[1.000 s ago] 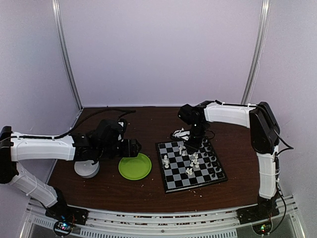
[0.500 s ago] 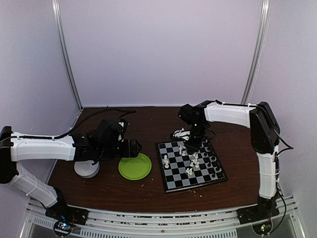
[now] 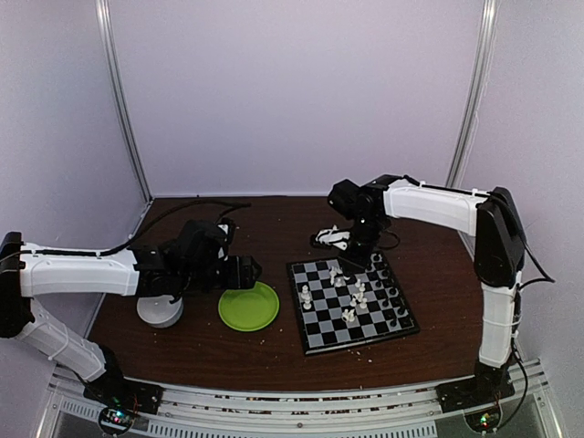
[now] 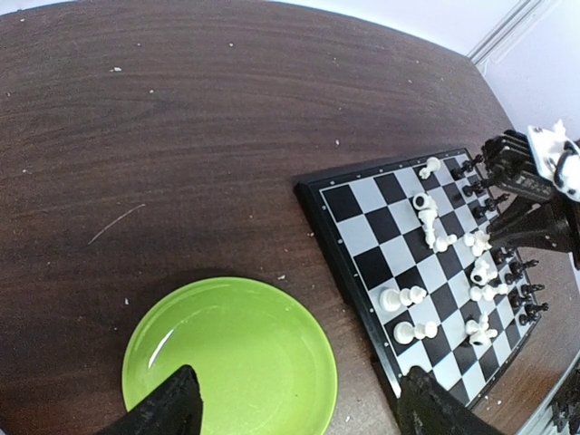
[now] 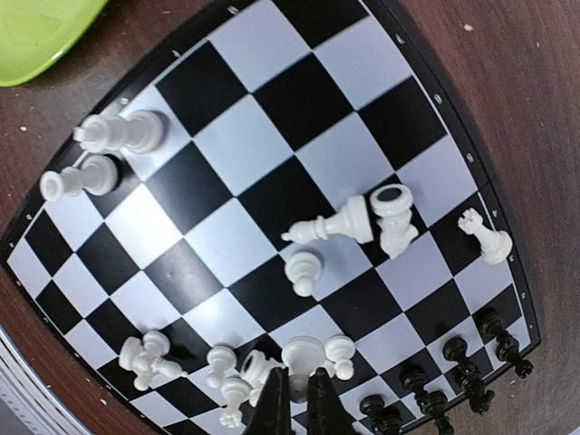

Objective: Set up the chess pieces on the board
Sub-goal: Pick up the pawn from the chessboard, then place the pawn at e2.

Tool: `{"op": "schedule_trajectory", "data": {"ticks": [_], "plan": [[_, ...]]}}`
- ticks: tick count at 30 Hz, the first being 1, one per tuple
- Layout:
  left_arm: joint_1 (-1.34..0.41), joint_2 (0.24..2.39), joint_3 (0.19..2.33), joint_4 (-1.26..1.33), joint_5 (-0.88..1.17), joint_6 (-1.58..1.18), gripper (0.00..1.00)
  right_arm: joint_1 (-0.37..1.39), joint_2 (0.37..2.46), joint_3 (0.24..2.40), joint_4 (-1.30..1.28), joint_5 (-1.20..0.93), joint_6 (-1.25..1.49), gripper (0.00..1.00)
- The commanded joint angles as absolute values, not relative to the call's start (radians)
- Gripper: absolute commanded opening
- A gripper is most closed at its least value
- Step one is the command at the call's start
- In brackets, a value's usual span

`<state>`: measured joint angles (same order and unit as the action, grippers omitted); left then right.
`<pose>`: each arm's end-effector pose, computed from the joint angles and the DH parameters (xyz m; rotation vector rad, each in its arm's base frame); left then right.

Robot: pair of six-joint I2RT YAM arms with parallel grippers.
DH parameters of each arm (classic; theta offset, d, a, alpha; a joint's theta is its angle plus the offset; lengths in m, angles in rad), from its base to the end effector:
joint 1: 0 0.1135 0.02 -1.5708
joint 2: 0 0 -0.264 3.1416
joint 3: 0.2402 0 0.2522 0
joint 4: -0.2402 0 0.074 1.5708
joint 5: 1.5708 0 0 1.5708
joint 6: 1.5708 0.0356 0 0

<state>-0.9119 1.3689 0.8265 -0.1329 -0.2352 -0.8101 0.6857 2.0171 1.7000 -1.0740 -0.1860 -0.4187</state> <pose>0.1857 -0.2263 0.2292 -0.0133 2.3110 -0.6629 0.3092 0.2615 0.2250 -1.5806 2.5178 0.3104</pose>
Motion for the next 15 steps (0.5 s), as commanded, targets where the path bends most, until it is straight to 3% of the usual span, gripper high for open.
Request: {"op": "schedule_trajectory", "data": {"ticks": [1,15], "plan": [[-0.918,1.374,0.815,-0.095,-0.235,-0.824,0.76,0.765,1.97,1.698,-1.084,-0.209,-0.427,0.0],[-0.917,1.328,0.79,-0.114,-0.271,-0.831,0.77,0.893,2.013,1.715,-1.089,-0.209,-0.436,0.0]]}}
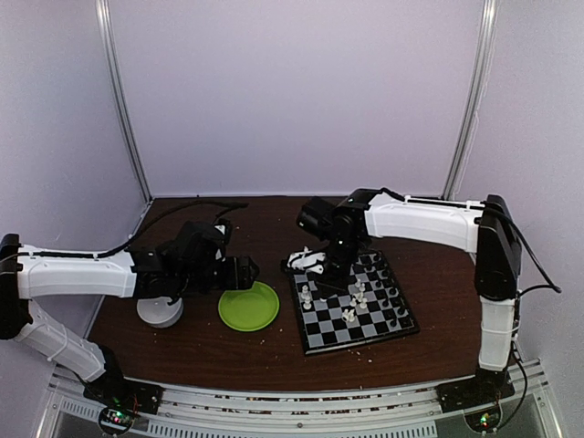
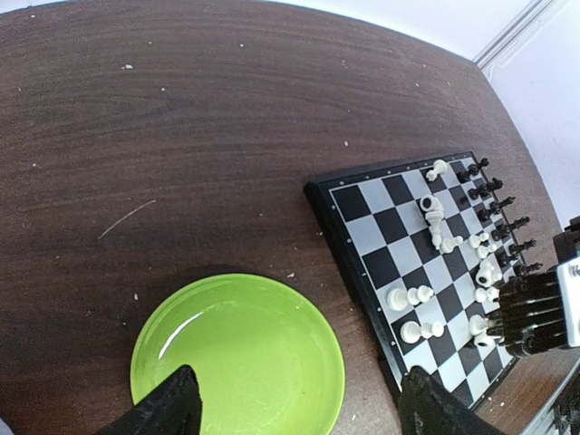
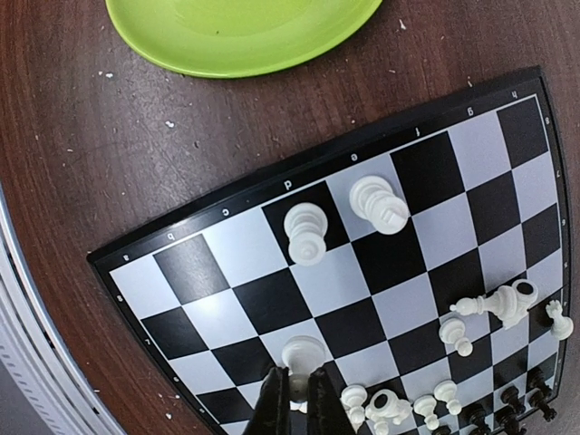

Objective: Set up the chess pieces on the board
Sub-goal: Place the pawn at e2.

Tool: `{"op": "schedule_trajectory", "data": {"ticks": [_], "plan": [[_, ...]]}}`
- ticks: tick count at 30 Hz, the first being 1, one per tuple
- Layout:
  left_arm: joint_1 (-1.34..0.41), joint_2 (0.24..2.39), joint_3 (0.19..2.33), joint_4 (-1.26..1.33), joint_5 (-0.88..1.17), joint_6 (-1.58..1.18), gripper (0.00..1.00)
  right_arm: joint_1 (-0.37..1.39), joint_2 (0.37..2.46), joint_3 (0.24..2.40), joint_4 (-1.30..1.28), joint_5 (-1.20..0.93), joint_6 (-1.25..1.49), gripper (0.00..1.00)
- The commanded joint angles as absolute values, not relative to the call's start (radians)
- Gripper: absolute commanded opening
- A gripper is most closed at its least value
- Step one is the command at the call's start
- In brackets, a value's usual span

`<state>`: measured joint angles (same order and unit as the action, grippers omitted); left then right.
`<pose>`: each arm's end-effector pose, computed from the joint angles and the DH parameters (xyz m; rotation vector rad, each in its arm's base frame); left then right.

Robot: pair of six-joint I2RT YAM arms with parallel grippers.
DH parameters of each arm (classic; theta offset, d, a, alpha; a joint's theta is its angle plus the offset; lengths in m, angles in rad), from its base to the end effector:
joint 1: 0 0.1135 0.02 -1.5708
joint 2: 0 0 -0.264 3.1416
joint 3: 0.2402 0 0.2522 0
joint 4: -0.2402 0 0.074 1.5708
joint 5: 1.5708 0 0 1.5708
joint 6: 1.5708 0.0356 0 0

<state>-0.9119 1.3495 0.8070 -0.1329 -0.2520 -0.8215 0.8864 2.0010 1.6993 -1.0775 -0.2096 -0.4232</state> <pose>0.1830 -0.2219 0.2282 -0.0358 2.3046 -0.6534 0.2488 0.3166 0.2311 -1.8393 2.3461 0.3709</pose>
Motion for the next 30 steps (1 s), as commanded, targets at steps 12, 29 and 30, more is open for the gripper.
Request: {"op": "schedule_trajectory", "data": {"ticks": [12,29,30], "plan": [[-0.918,1.339,0.797,-0.115,-0.275,-0.827,0.77,0.893,2.107,1.785,-1.097,-0.191,-0.443,0.0],[-0.917,1.364,0.821,-0.131,-0.275,-0.805,0.77,0.891,2.16,1.802,-1.11,-0.188,-0.45,0.01],[-0.917,1.365,0.822,-0.132,-0.275,-0.803,0.77,0.891,2.162,1.802,-1.109,-0.186,-0.45,0.01]]}}
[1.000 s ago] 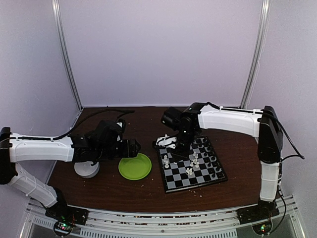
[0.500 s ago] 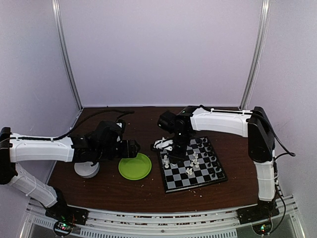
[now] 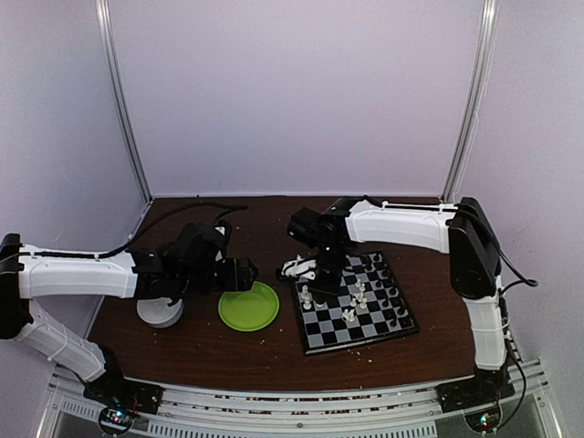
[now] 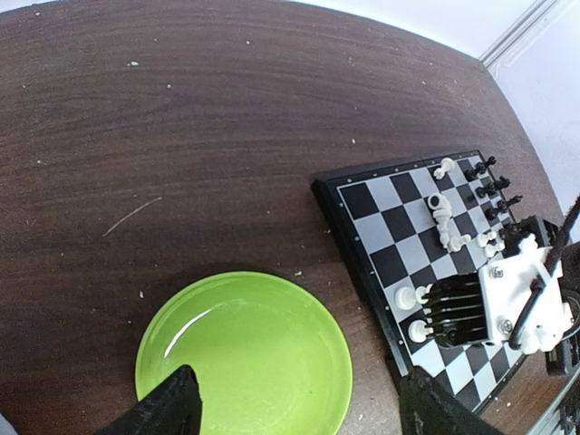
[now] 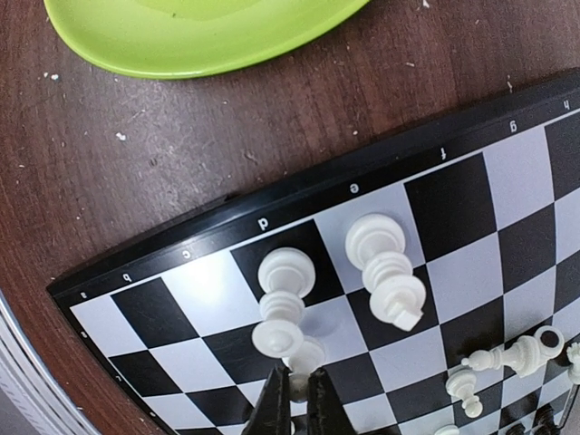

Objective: Set up the chess pieces on the board
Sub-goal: Place the pawn at e2.

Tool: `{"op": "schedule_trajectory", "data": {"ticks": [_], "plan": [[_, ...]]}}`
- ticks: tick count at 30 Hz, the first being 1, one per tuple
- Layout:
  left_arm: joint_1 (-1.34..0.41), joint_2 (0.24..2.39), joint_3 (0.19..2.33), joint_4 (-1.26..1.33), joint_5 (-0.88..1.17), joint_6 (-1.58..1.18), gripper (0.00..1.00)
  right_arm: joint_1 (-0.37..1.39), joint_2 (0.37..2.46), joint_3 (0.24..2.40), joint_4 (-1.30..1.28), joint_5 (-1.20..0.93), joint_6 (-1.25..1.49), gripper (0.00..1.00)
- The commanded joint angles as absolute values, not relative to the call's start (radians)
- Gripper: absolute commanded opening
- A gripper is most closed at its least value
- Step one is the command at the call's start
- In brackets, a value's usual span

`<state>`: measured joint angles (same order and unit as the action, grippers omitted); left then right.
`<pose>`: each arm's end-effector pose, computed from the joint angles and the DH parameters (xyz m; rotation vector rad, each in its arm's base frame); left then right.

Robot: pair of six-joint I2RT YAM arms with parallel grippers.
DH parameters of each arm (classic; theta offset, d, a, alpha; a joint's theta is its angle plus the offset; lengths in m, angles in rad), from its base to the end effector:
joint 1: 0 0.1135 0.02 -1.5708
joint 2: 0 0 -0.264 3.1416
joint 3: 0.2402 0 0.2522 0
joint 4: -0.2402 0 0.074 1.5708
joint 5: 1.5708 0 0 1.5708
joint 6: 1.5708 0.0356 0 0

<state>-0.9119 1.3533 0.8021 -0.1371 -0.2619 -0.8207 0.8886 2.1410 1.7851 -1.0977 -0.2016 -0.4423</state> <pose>0.1829 -0.2212 0.2253 -0.0382 2.3106 -0.6333 0.2629 0.3350 0.1985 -1.8994 2.3907 0.3408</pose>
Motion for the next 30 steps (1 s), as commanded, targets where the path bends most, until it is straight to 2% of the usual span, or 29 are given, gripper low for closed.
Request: {"op": "schedule_trajectory", "data": {"ticks": [1,13,23,30], "plan": [[-0.917,1.364,0.823,-0.132,-0.275,-0.804,0.77,0.891,2.165,1.803,-1.108,-0.185,-0.45,0.01],[-0.917,1.375,0.831,-0.134,-0.271,-0.8,0.77,0.888,2.18,1.801,-1.098,-0.174,-0.449,0.04],[-0.917,1.39,0.846,-0.127,-0.261,-0.799,0.77,0.886,2.126,1.786,-1.1,-0.168,-0.444,0.17],[-0.917,1.405,0.902,-0.161,-0.232,-0.756,0.77,0.851,1.985,1.725,-1.113,-0.196,-0.437,0.24]]}}
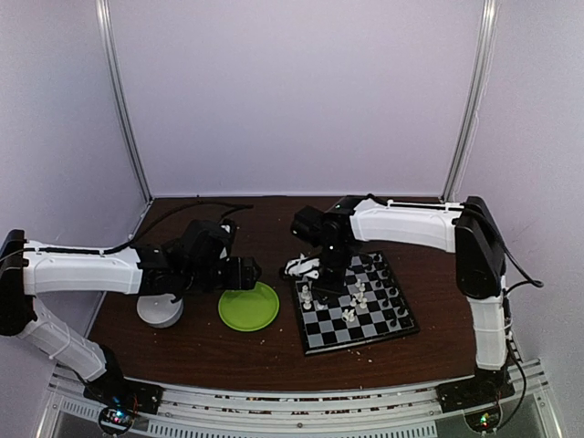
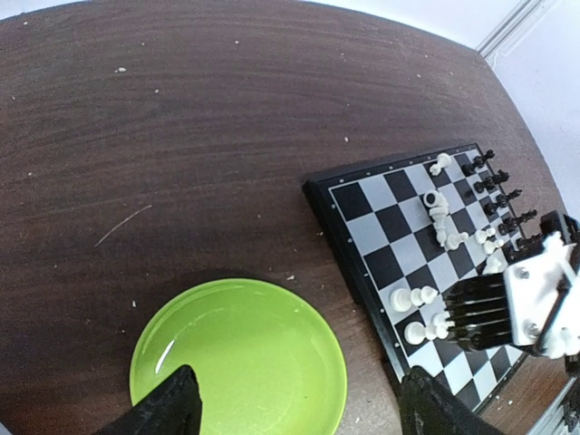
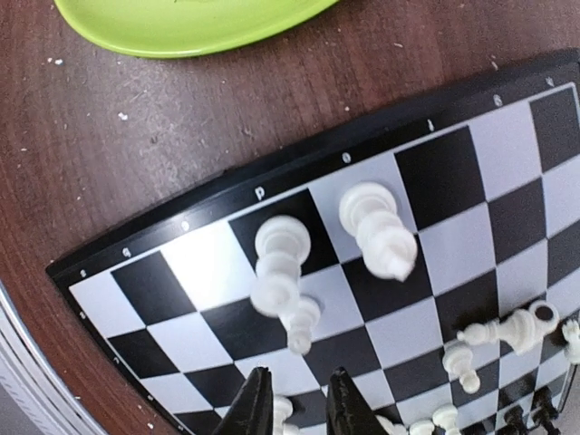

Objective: Set up the chess pieces on the board
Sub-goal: Place the pawn at e2, then pick up the pawn from the chessboard.

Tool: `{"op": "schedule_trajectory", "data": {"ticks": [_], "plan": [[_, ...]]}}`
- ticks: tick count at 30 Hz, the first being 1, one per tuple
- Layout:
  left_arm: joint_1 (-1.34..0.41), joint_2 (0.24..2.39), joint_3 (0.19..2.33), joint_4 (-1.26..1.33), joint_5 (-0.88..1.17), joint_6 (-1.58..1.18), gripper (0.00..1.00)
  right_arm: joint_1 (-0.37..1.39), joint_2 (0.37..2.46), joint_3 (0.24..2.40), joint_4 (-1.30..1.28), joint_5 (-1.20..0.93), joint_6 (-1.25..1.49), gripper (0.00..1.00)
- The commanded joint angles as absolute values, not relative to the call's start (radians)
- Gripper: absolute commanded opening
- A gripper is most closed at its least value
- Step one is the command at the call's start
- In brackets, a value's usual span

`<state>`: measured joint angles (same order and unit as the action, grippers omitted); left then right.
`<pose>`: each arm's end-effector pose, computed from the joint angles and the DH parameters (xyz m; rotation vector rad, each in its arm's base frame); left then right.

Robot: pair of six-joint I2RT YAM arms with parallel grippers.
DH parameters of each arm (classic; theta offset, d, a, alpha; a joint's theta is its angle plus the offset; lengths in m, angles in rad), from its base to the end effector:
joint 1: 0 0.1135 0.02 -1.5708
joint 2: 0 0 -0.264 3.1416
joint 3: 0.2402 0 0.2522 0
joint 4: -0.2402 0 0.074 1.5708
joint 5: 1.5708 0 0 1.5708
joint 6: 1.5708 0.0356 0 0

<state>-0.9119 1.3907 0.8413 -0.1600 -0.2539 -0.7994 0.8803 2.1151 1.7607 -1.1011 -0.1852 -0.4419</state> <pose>0.1878 -0.2280 0.2258 -0.0054 2.3294 -0.6120 0.2623 0.3278 0.2023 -1.8877 2.4001 0.3151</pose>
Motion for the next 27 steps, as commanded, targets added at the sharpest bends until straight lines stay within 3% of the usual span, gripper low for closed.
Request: {"op": "schedule_trajectory", "data": {"ticks": [1,7,13,20,27], "plan": [[-0.919,1.409,0.914,-0.164,-0.224,-0.746,0.77,0.837,1.956,1.705,-1.11,-0.204,-0.435,0.24],[-0.943,1.503,1.067,-0.176,-0.111,-0.626,0.72,0.709,1.731,1.534,-1.029,-0.246,-0.428,0.26],[-1.057,1.723,1.4,-0.353,0.017,-0.396,0.64,0.5,1.549,1.359,-0.893,-0.325,-0.379,0.28],[-1.123,1.985,1.739,-0.628,0.072,-0.333,0.56,0.331,1.431,1.201,-0.751,-0.399,-0.309,0.28],[-1.155,2.167,1.954,-0.771,0.083,-0.352,0.55,0.278,1.398,1.149,-0.718,-0.428,-0.324,0.28]]}}
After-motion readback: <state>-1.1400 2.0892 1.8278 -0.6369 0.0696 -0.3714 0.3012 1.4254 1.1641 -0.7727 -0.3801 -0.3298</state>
